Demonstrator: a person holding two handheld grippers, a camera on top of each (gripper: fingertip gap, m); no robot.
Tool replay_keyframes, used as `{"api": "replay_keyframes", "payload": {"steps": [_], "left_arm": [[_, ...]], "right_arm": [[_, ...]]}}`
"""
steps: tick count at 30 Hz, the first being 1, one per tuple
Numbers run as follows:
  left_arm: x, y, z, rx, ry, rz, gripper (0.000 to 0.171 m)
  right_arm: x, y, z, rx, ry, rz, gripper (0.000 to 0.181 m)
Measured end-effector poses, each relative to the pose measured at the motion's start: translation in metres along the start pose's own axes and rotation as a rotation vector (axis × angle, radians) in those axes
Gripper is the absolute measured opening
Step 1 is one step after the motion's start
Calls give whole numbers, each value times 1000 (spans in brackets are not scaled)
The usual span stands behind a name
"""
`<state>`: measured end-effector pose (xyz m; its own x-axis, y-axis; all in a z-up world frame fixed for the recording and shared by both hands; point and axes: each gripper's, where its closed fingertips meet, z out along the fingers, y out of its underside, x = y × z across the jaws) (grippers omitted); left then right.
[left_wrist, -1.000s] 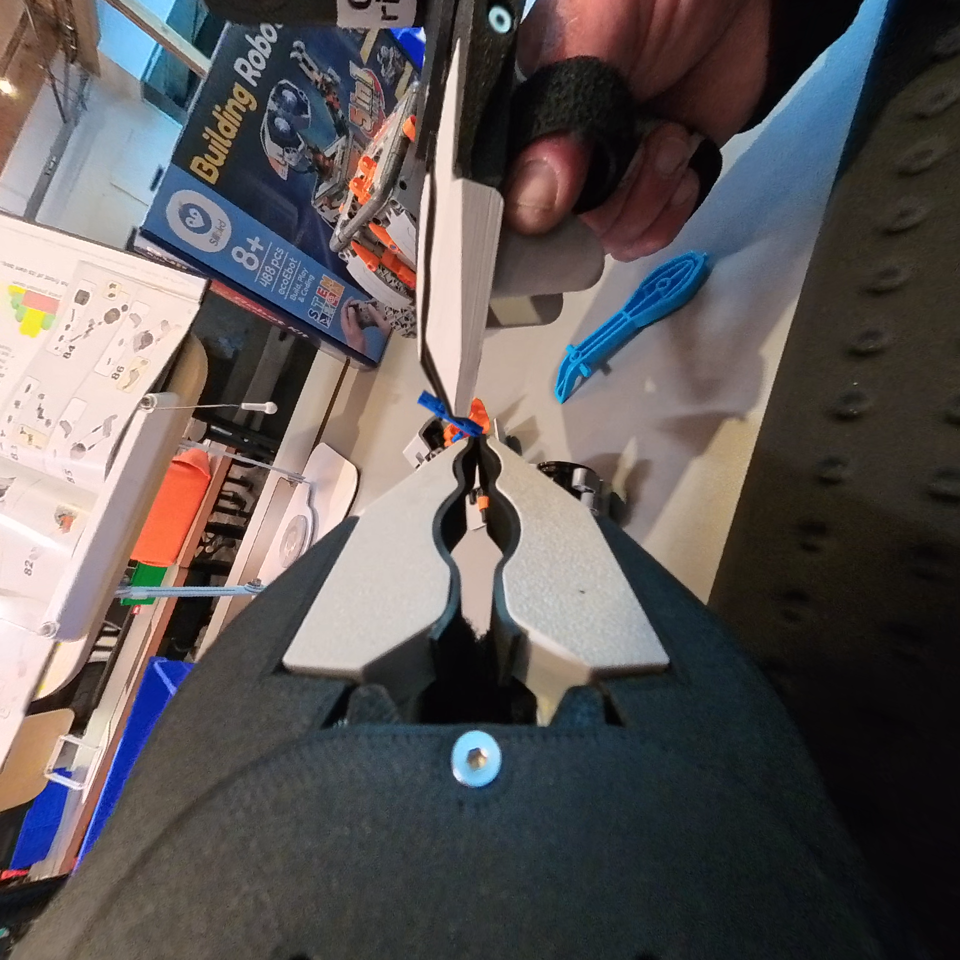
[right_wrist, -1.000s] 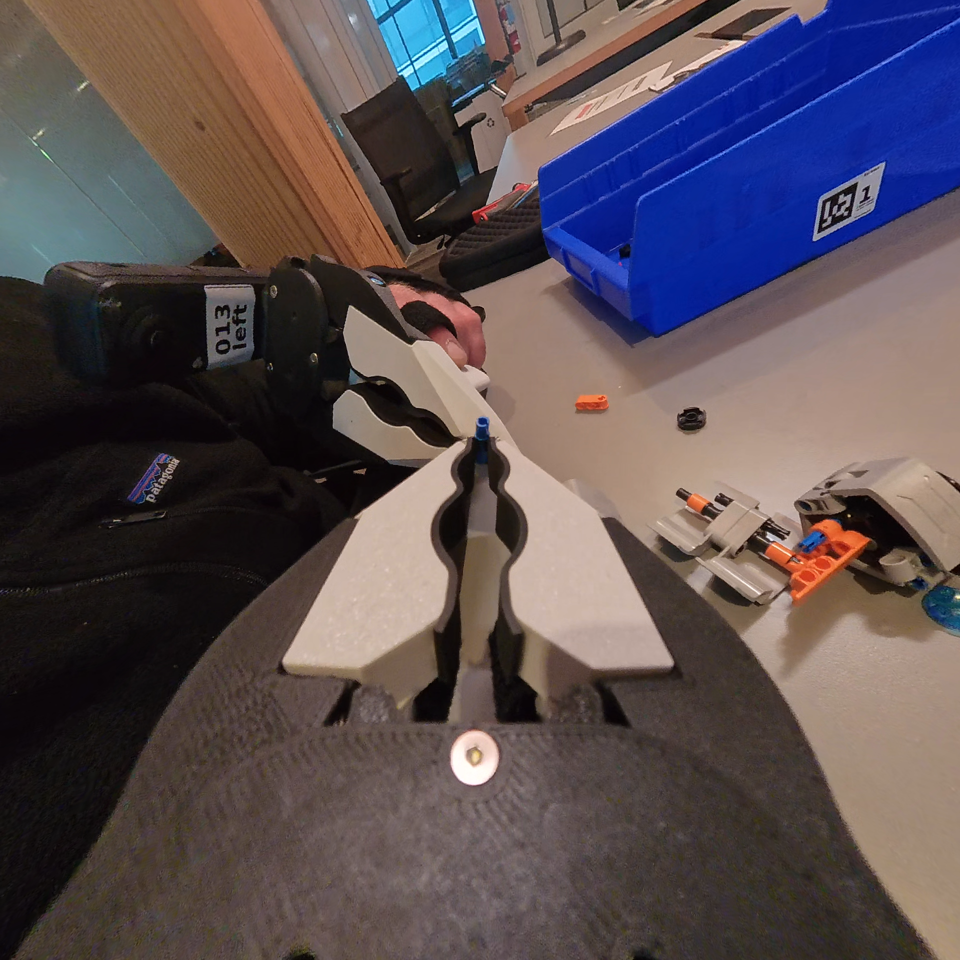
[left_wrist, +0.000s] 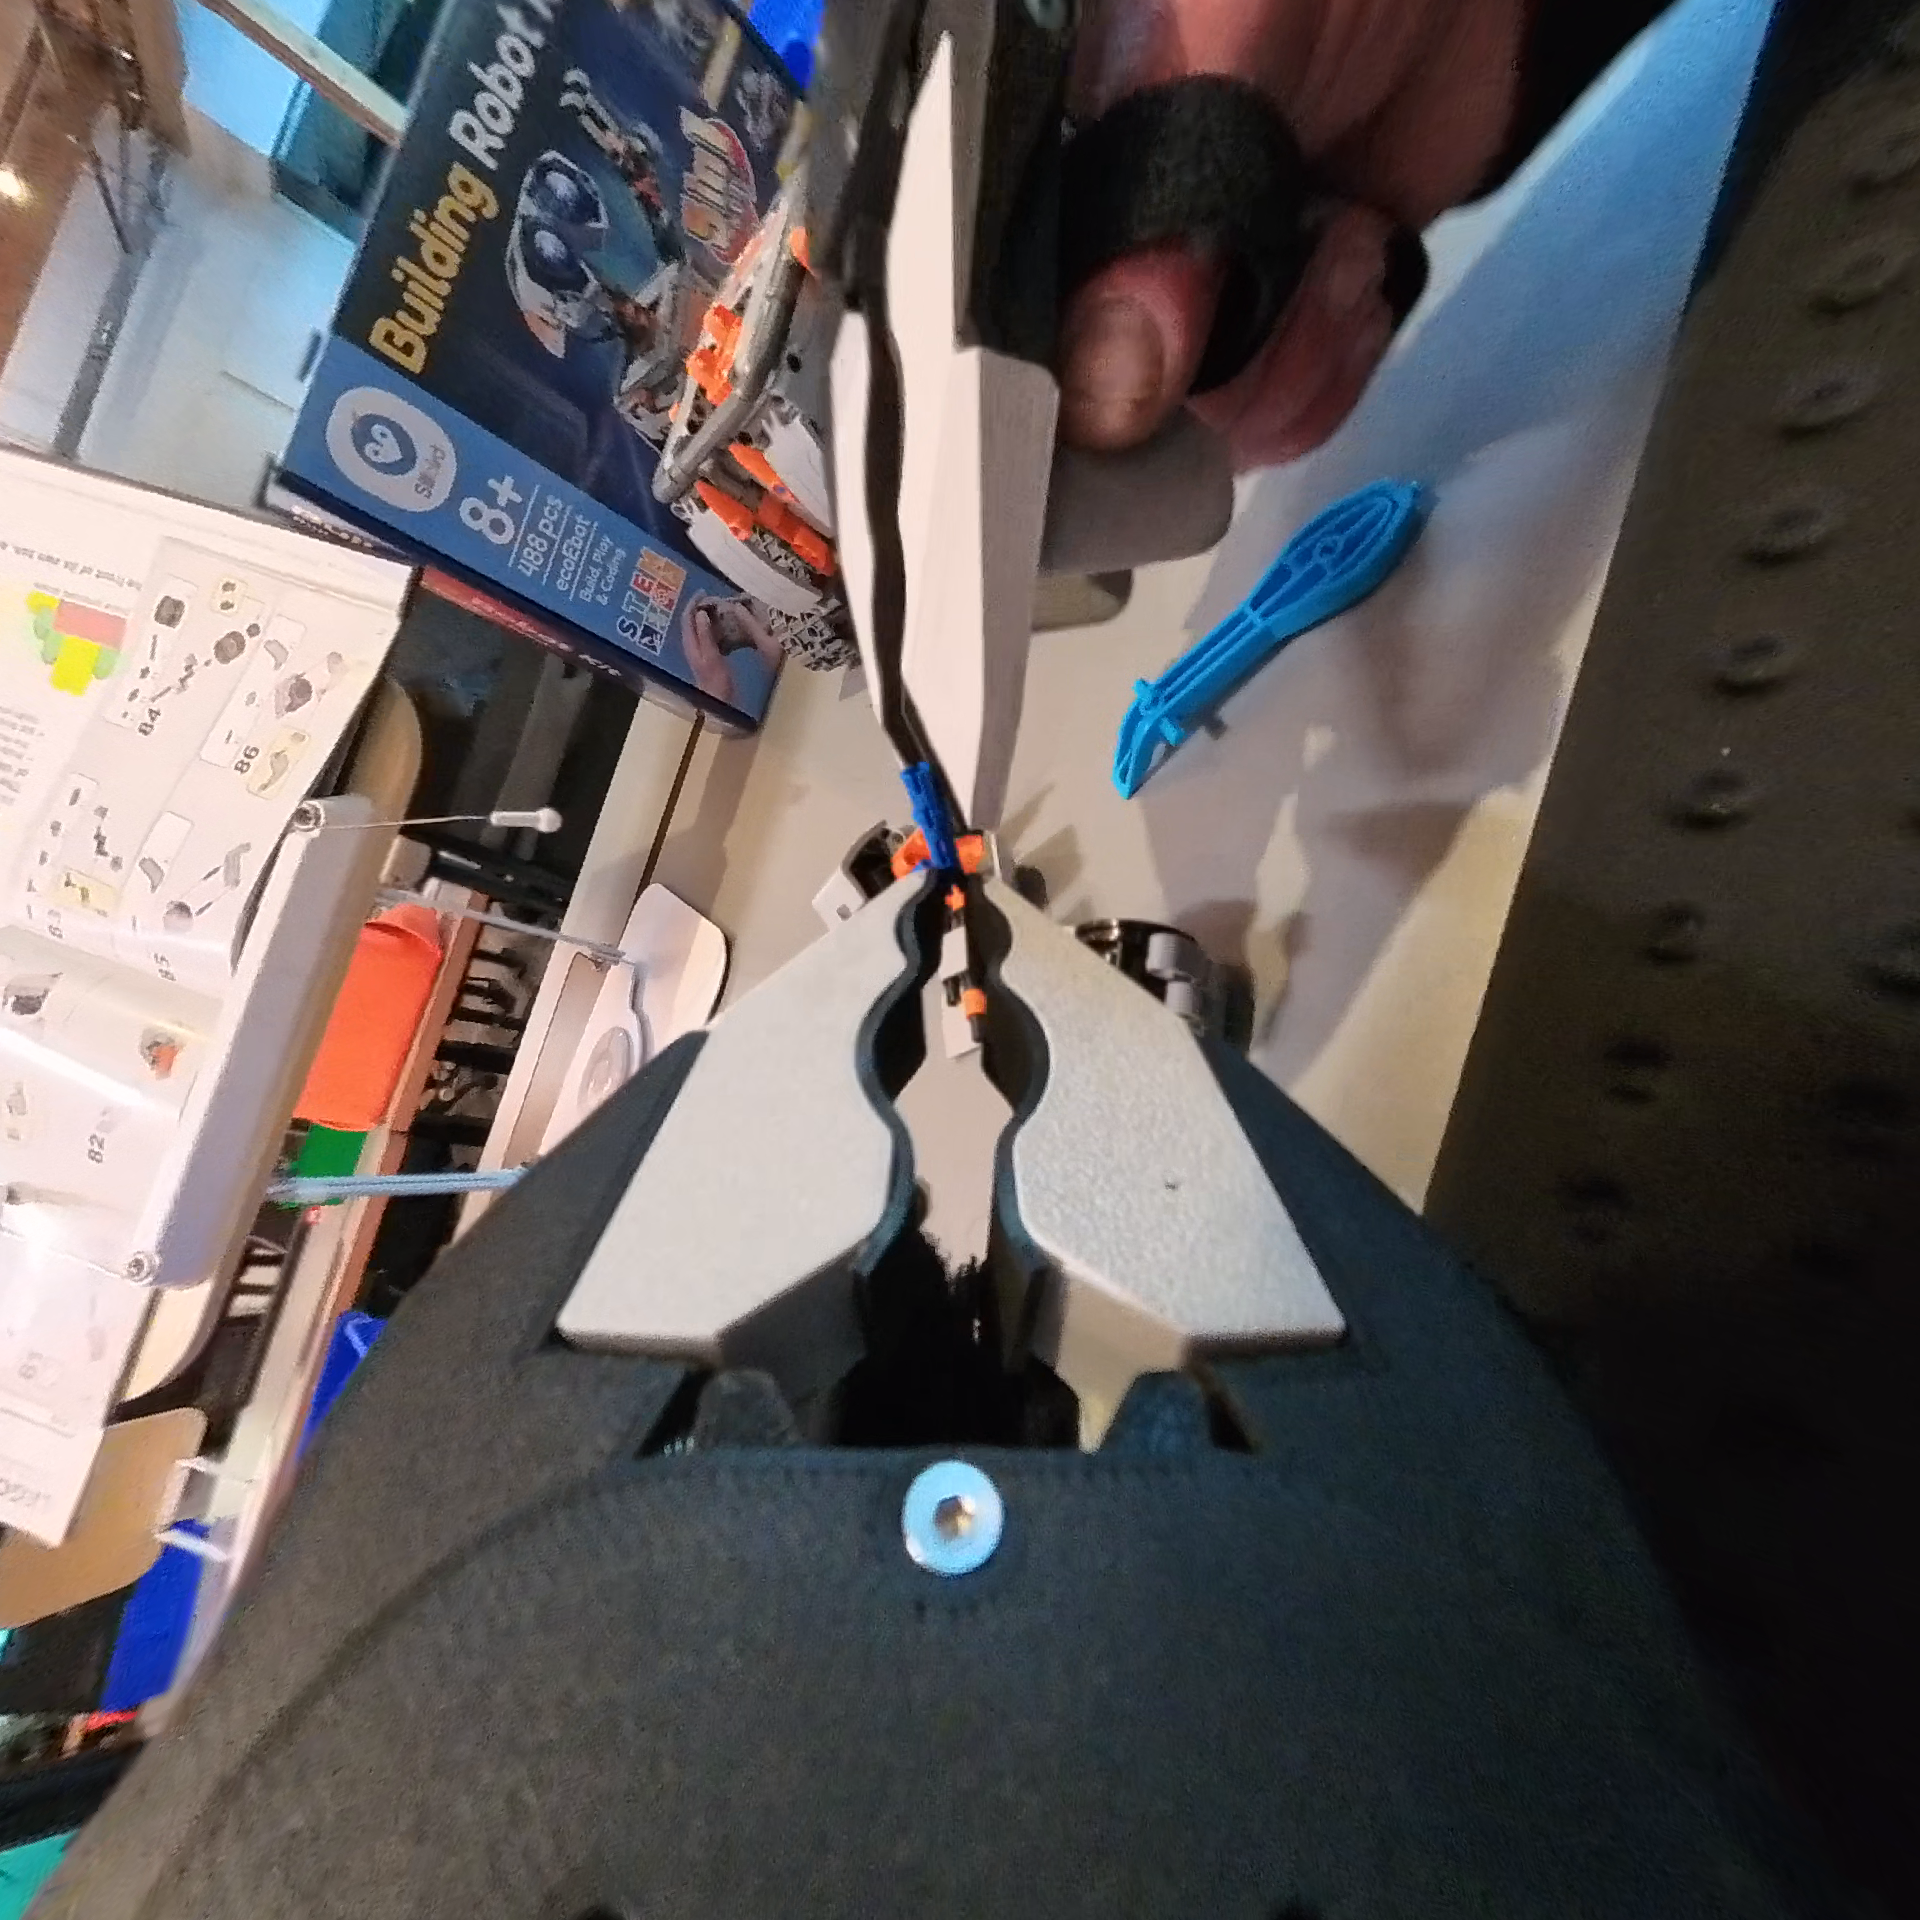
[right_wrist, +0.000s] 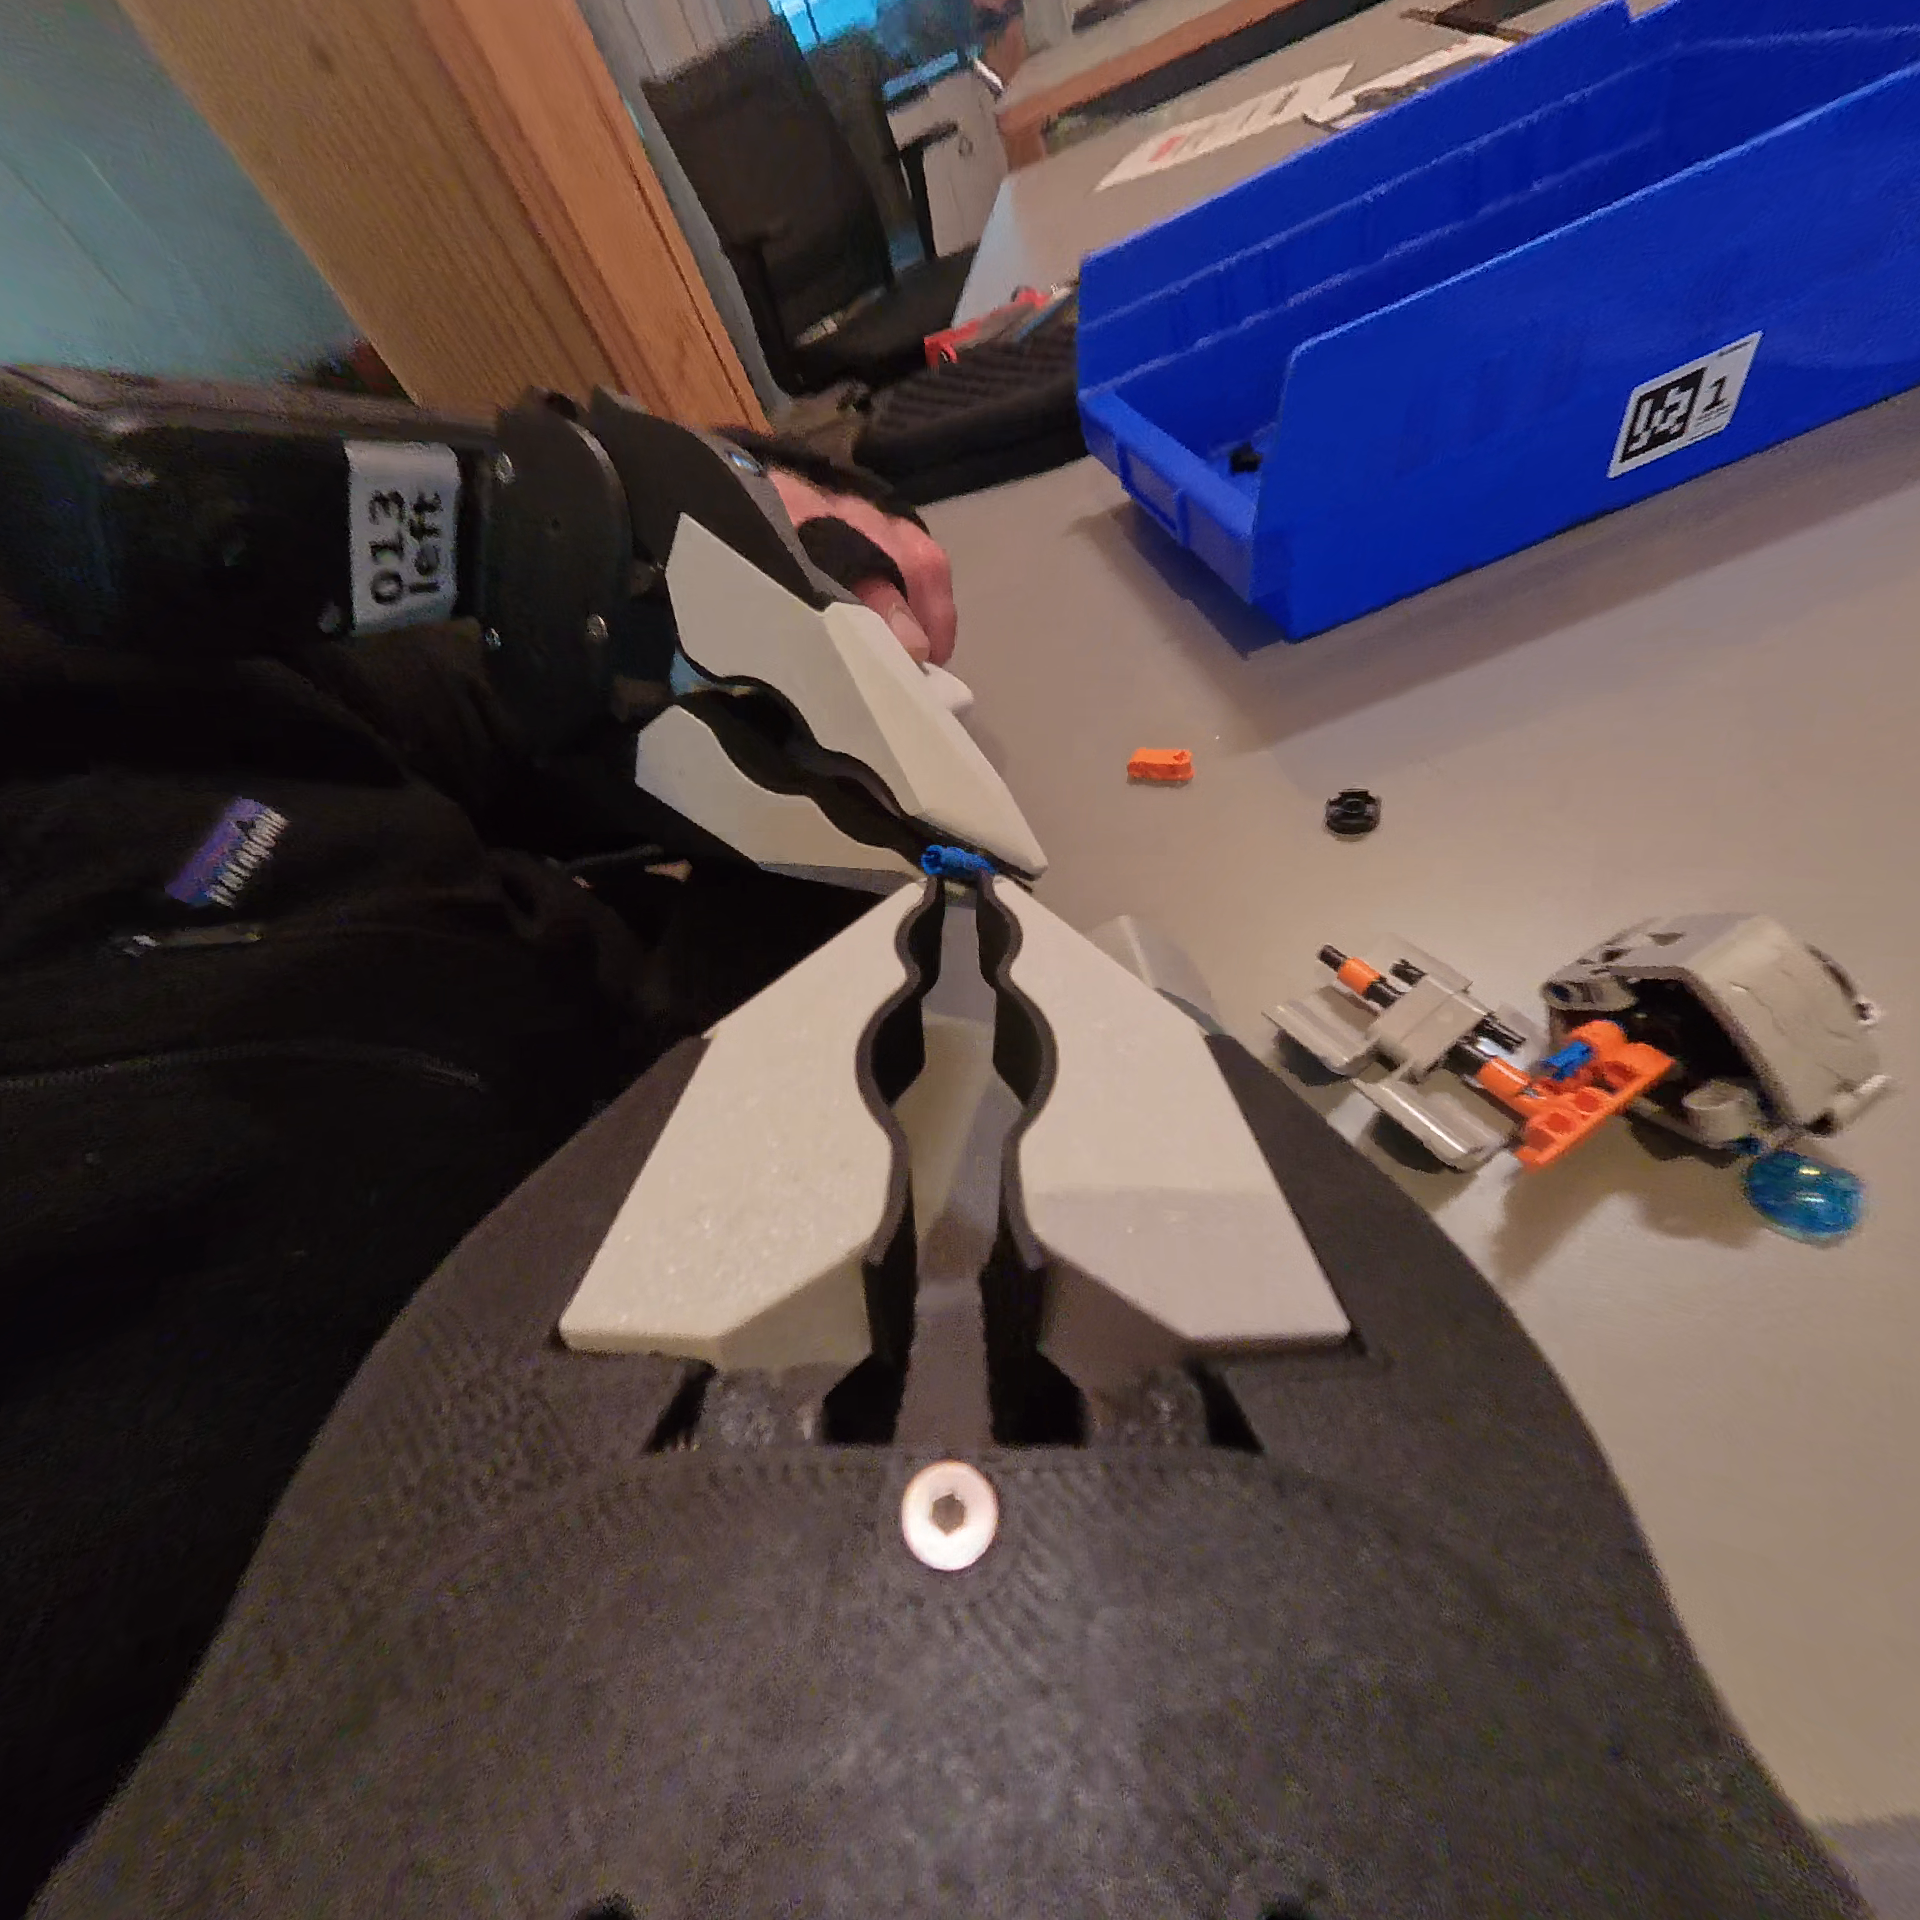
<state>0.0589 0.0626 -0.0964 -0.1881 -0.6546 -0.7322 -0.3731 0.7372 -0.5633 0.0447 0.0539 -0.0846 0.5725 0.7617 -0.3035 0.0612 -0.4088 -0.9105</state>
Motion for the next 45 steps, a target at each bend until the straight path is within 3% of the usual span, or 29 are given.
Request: {"api": "replay_keyframes", "payload": {"steps": [7,14,18,22,27,36,39,45], "left_arm": [[8,8,6,-83,37,71,1],[16,10,11,-129,64,98,1],[16,9,10,-149,66,123,1],[19,14,12,-181,85,145,1],[21,13,13,-191,88,166,1],[25,12,12,-180,118,148,1],[24,9,6,-140,164,69,1],[15,20,1,-136,235,-68,38]], "right_arm": [[2,7,-3,-108,109,-164,15],[12,21,0,-219,209,-263,6],[9,20,-1,-217,203,-284,2],[7,16,-4,-212,208,-303,11],[9,22,-2,-247,223,-321,2],[11,32,-3,-297,206,-319,2],[13,33,-5,-297,201,-307,2],[21,45,-6,-298,142,-246,2]]}}
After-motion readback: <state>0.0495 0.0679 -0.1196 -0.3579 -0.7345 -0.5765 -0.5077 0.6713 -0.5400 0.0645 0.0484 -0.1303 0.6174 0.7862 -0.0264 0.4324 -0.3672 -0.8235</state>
